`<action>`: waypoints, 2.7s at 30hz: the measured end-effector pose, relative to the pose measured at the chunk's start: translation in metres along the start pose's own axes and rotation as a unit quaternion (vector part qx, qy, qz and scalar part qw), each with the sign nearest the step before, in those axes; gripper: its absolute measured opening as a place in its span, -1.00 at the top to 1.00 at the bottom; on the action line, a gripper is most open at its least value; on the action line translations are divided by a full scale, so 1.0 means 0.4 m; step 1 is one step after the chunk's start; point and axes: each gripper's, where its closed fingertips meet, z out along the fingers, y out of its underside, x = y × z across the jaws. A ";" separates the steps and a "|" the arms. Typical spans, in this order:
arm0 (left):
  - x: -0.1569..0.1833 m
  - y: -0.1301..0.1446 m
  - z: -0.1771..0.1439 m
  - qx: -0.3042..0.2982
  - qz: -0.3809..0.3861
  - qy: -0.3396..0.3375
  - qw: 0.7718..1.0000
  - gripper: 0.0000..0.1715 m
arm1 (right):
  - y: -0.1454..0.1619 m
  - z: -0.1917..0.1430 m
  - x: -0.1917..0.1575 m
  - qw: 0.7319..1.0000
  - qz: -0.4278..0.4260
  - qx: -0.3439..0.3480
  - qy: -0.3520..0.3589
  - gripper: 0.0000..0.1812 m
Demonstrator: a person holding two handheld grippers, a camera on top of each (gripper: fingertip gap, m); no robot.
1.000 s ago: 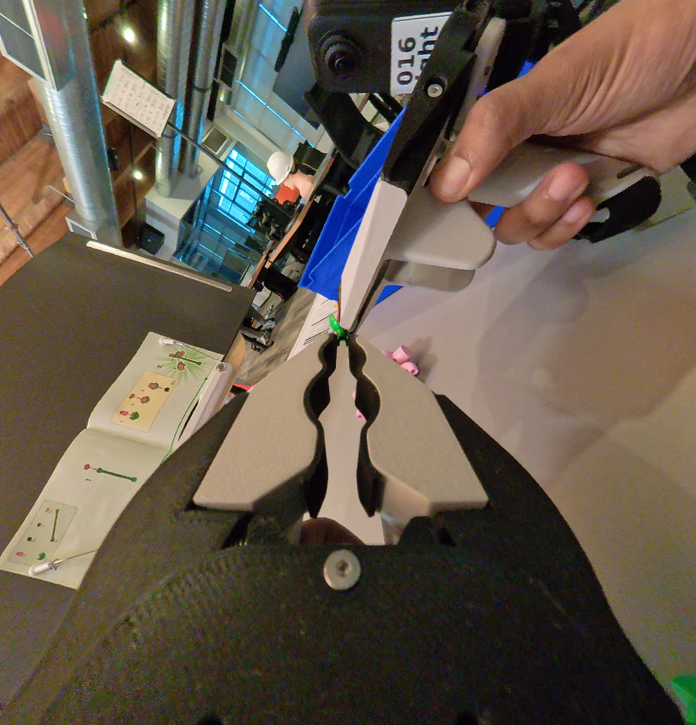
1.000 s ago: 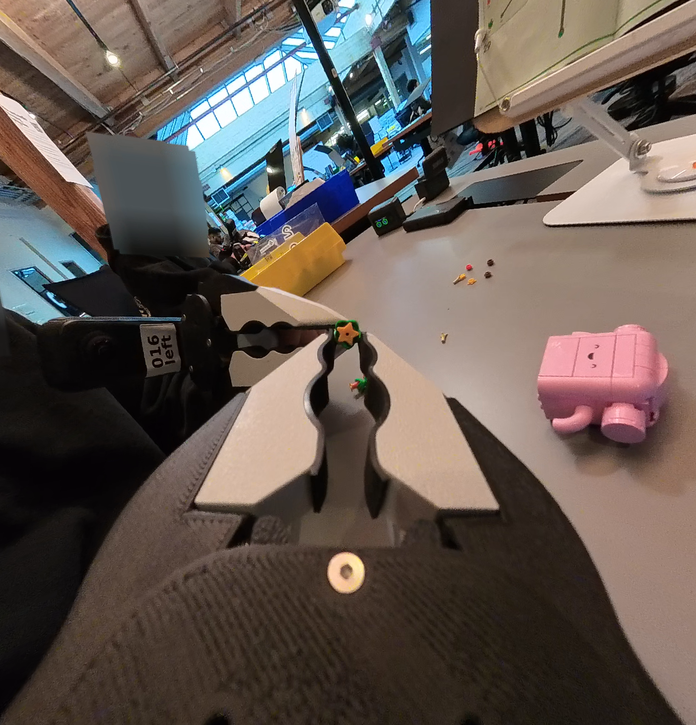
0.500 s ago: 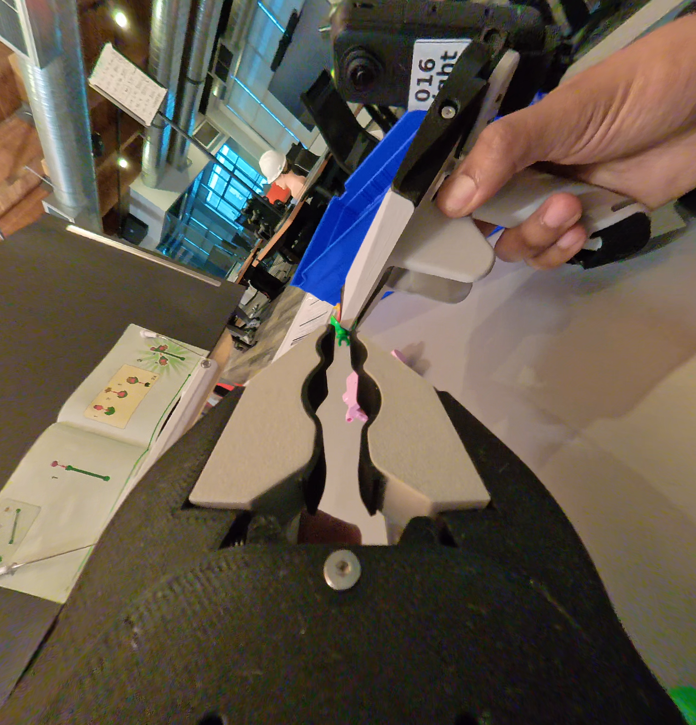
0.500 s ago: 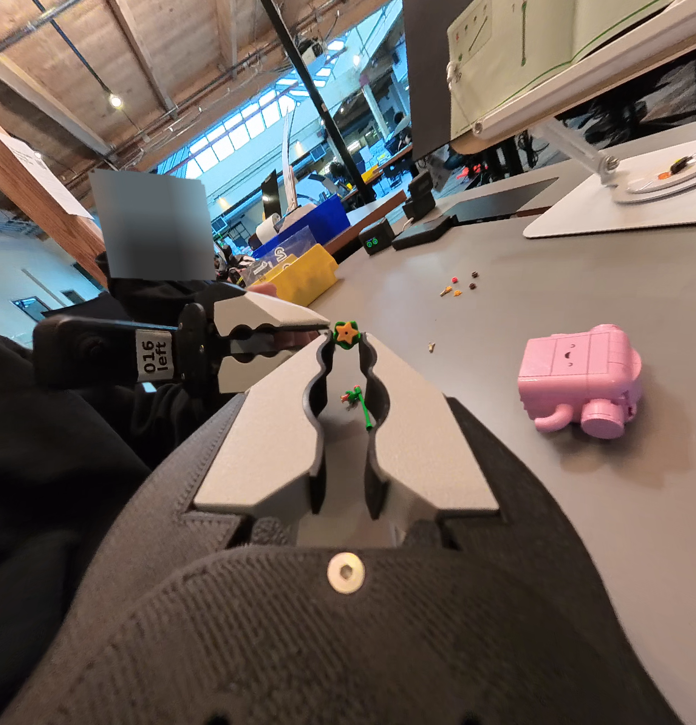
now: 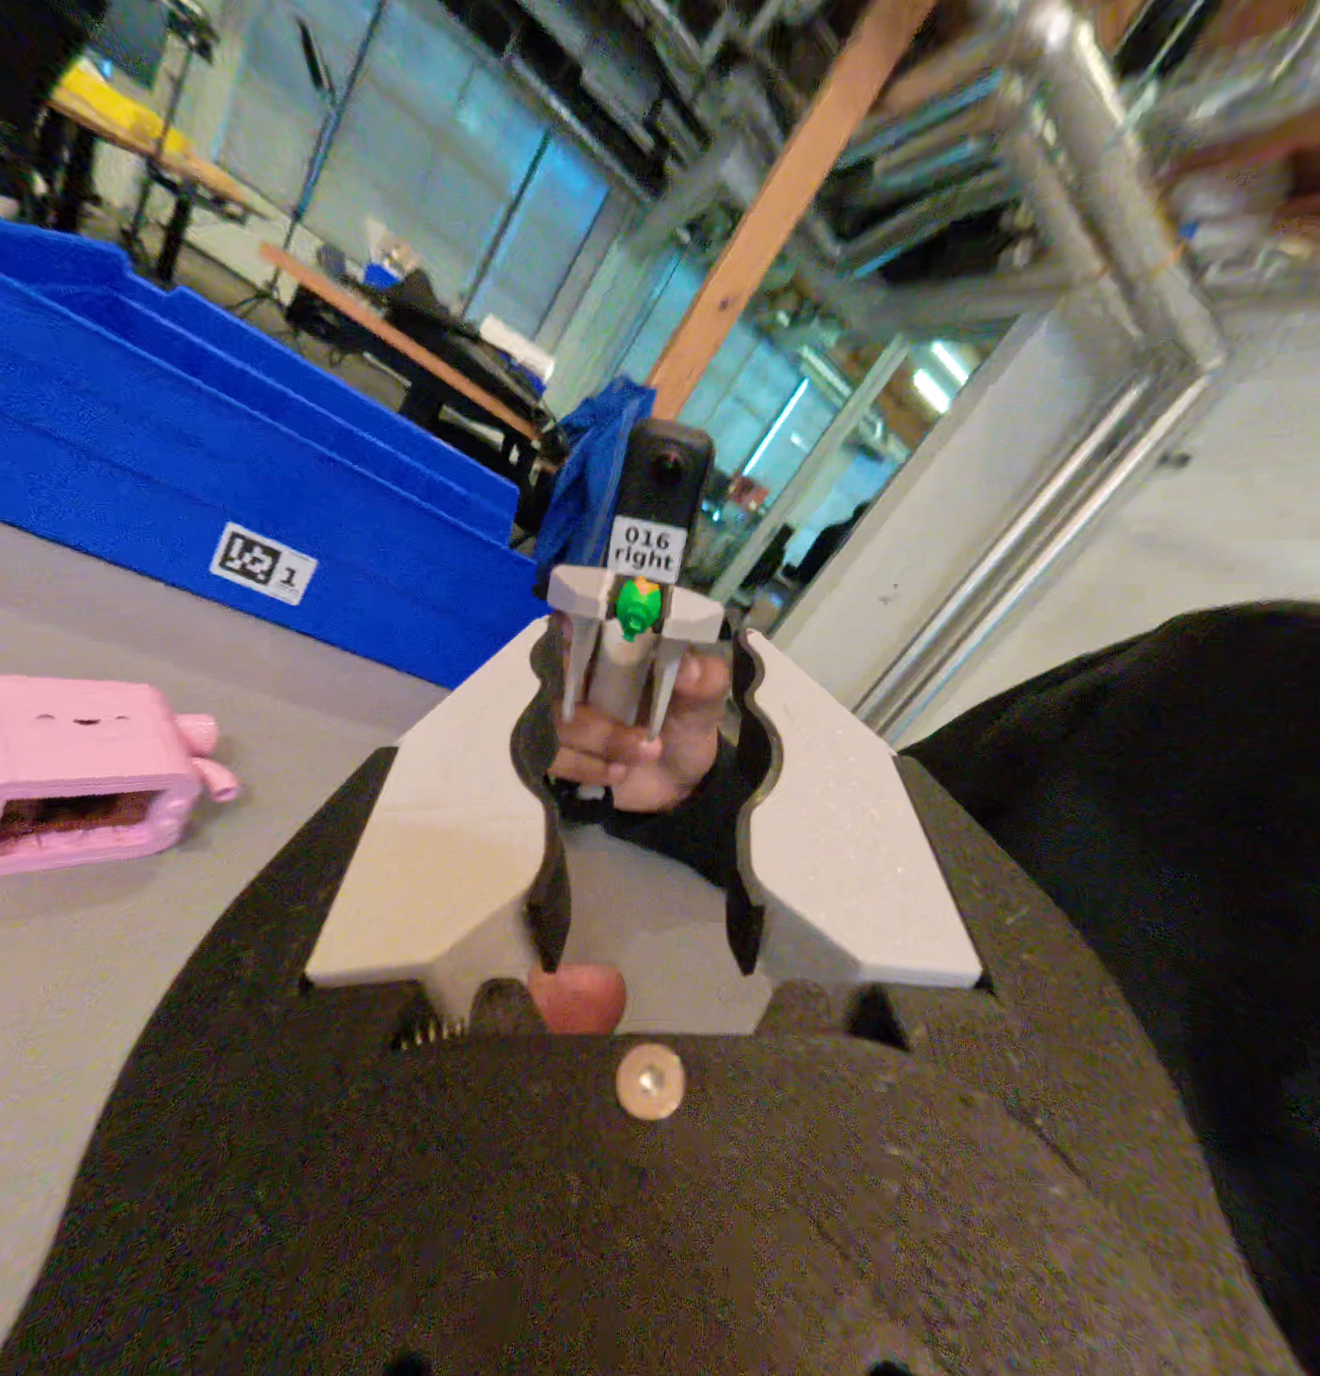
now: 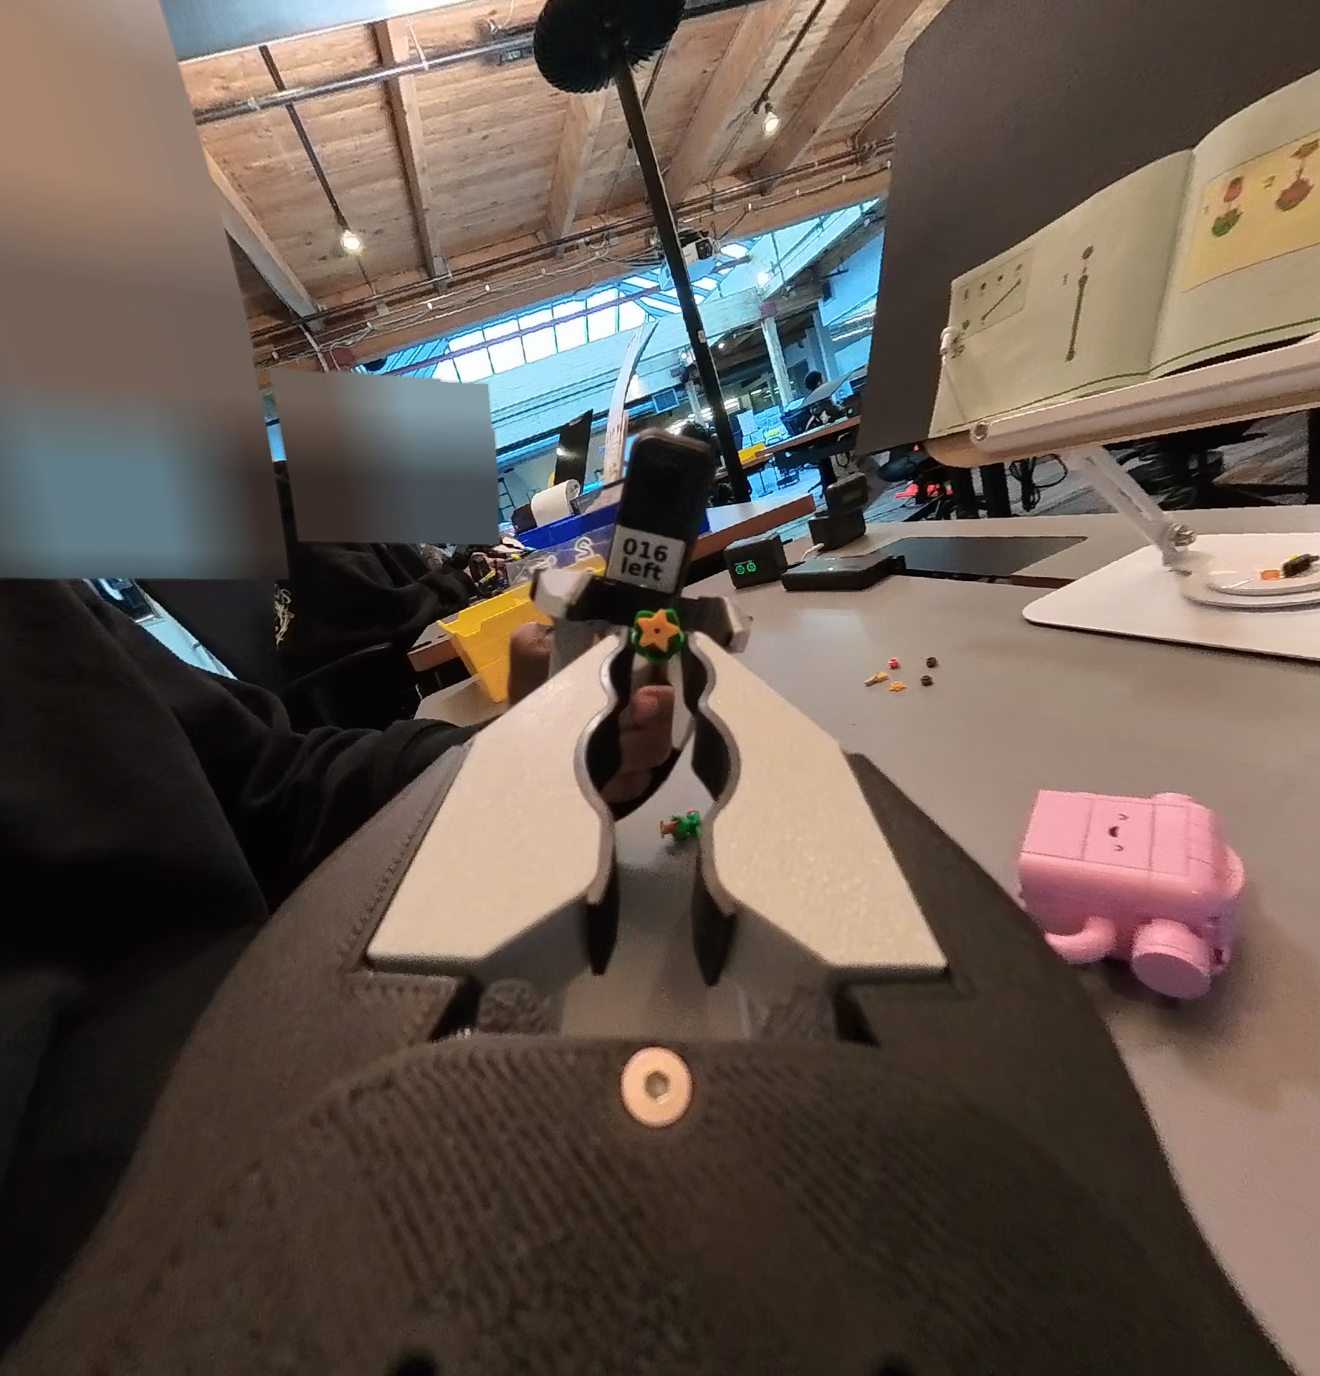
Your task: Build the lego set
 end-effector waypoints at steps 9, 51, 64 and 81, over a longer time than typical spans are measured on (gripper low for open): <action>0.013 0.017 0.003 -0.023 0.022 0.005 0.999 0.89 | 0.011 0.028 -0.021 1.000 0.013 0.004 -0.025 0.89; -0.013 0.053 -0.043 -0.112 0.088 -0.026 0.990 1.00 | 0.060 0.016 -0.002 0.995 0.077 -0.049 -0.044 0.76; -0.010 0.062 -0.044 -0.125 0.087 -0.022 0.988 0.99 | 0.074 0.015 -0.016 0.995 0.050 -0.076 -0.050 0.88; -0.015 0.075 -0.048 -0.137 0.089 -0.019 0.986 0.99 | 0.085 0.012 -0.015 0.994 0.037 -0.095 -0.044 0.88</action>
